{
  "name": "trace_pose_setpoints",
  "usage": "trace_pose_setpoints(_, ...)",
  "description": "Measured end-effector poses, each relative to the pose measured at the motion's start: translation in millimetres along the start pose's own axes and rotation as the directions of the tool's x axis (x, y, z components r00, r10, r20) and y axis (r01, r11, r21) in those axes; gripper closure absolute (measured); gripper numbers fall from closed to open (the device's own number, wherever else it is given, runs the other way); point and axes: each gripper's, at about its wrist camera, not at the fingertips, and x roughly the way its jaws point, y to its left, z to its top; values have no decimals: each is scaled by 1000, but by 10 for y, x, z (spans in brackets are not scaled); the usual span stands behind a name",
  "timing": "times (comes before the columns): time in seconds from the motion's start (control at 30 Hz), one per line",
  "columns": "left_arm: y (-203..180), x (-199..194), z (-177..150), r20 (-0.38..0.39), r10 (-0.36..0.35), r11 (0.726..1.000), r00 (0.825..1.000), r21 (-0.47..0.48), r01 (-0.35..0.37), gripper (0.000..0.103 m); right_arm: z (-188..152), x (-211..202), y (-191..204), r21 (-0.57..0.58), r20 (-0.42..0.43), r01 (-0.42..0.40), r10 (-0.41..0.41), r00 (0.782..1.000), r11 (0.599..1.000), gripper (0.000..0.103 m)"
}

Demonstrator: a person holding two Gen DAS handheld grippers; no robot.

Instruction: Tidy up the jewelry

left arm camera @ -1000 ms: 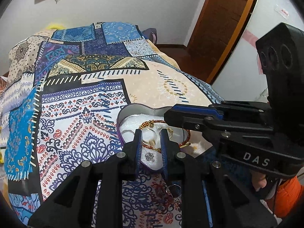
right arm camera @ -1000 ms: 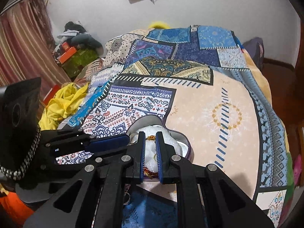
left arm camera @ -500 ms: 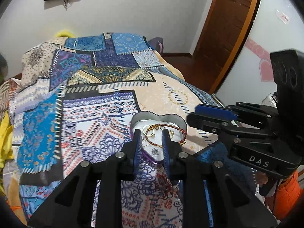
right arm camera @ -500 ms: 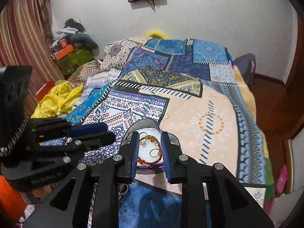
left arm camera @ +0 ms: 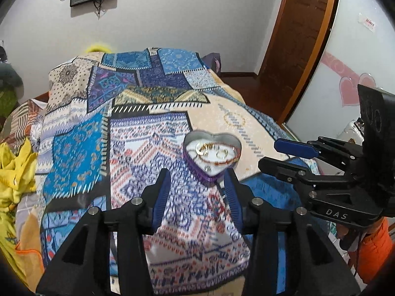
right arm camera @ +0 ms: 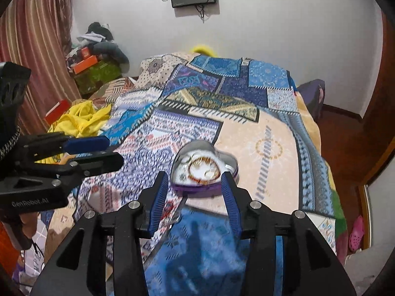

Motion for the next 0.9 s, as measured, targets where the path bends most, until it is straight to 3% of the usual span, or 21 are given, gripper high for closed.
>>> trace_pose_setpoints(0.47, 196, 82, -411, -76, 26, 999, 997, -33, -28, 59, -440, 605, 233, -44, -204, -36, 26, 979, 998, 62)
trace_pose_setpoints(0.7, 265, 162, -427, -89, 7, 999, 996, -44, -11, 59, -475, 652, 332, -140, -163, -3, -20, 986, 990, 63)
trace_pose_setpoints(0.73, 256, 172, -427, -90, 3, 999, 996, -41, -6, 59, -478, 646, 332, -143, -162, -13, -10, 987, 990, 66)
trace_pose_setpoints(0.8, 221, 208, -423, -92, -7, 999, 996, -32, 4, 59, -489, 633, 331, -147, -161, -31, 7, 987, 989, 80)
trace_pose_setpoints(0.9, 162, 265, -418, -97, -21, 1000, 995, -24, 19, 59, -499, 614, 318, -144, -157, -37, 14, 988, 989, 80)
